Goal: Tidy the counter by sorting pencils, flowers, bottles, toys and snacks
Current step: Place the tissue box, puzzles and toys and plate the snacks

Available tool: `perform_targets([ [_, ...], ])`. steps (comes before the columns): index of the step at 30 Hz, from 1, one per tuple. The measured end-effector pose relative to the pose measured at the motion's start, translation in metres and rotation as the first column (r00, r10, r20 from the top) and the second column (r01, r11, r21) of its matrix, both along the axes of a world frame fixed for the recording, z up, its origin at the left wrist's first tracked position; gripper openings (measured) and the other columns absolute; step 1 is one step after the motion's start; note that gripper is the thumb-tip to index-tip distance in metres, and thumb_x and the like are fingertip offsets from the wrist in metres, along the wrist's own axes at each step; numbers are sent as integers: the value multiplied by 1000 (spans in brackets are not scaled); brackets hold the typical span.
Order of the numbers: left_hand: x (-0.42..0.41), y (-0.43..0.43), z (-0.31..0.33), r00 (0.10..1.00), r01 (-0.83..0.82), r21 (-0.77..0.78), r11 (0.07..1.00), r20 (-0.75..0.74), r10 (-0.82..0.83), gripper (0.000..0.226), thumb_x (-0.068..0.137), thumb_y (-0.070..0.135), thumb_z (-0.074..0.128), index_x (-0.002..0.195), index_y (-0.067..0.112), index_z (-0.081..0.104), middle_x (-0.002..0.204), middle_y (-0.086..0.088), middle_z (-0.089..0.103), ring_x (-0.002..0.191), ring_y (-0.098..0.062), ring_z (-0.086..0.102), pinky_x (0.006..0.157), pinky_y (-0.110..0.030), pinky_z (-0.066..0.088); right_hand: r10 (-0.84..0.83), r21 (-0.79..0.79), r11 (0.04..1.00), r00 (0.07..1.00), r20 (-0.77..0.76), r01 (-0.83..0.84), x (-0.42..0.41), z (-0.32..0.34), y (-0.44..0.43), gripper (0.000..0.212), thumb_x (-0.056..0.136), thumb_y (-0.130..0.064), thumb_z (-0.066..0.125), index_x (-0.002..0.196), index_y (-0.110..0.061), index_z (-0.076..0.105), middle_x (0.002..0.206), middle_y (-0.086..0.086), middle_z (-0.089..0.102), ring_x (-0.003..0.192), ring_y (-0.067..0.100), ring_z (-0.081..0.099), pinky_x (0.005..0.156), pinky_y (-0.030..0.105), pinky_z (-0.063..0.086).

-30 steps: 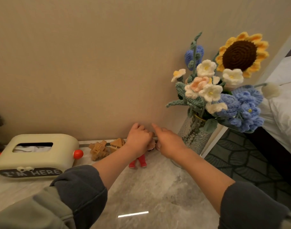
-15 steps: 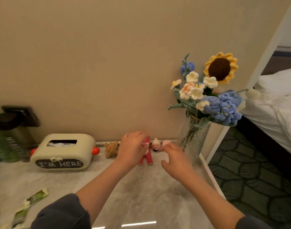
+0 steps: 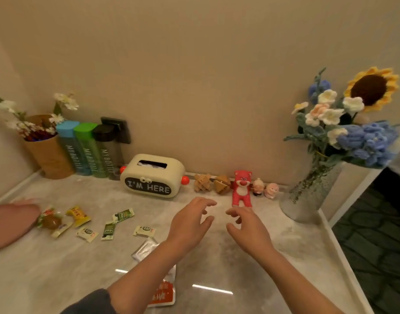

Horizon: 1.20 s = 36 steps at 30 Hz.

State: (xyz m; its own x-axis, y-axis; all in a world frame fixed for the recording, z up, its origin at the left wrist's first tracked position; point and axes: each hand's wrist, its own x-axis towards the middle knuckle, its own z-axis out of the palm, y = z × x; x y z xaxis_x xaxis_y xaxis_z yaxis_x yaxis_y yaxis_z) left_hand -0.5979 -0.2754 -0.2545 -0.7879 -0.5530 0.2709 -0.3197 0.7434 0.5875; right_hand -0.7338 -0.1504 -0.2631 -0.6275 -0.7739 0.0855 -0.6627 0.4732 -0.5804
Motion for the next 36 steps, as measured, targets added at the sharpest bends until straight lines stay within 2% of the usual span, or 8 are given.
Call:
perform_targets([
  [5,55,-15,-12,989,-150,43,988,17,150,36,89,34,61,121,46,49,121,26,50,94,8,53,80,-19,50,109,38,993,991,72,-112,39,-5,-35,34,85,-34,64,118,-41,59,109,-20,53,86,-2,54,67,11,41],
  [10,108,-25,-28,959,-283,128,950,56,278,39,88,33,63,122,47,49,123,27,49,101,8,52,85,-18,49,246,154,948,948,201,-278,76,-9,-65,43,80,-43,68,121,-39,56,105,-19,56,85,1,57,72,19,49],
  [15,137,-23,-47,927,-365,111,924,130,351,44,84,37,67,124,45,50,127,23,48,118,0,45,93,-13,35,318,278,880,912,258,-385,101,-19,-76,67,71,-50,76,131,-33,51,126,-8,52,107,7,57,88,27,52],
  [20,145,-18,-65,927,-361,76,930,144,348,45,91,30,58,134,35,46,137,15,46,126,-5,42,106,-26,37,361,369,837,915,183,-404,112,-29,-71,87,52,-63,77,129,-33,47,120,-11,39,108,8,46,87,28,48],
  [25,152,-9,-83,910,-380,30,924,188,369,45,101,26,36,145,29,35,152,11,34,140,-6,27,116,-23,21,287,329,882,938,197,-339,115,-33,-68,76,45,-63,81,103,-33,43,107,-13,41,95,5,46,78,27,50],
  [31,148,-7,-81,896,-412,24,911,189,401,48,97,43,41,144,32,36,149,13,36,138,-5,28,113,-21,18,96,66,989,907,411,-135,119,-43,-53,46,63,-33,81,88,-35,42,91,-13,65,77,1,64,60,21,52],
  [33,143,-9,-77,887,-437,32,899,180,425,51,93,48,46,141,33,37,142,14,42,131,-5,34,110,-23,26,61,22,997,891,449,-79,118,-42,-52,39,70,-21,78,87,-33,45,89,-11,67,76,3,67,63,29,58],
  [36,134,-13,-70,885,-430,16,903,203,419,55,87,44,56,139,35,38,138,14,45,127,-7,35,106,-24,27,14,-50,999,865,501,12,114,-40,-54,32,76,-10,74,86,-28,50,87,-6,68,77,9,68,70,41,60],
])
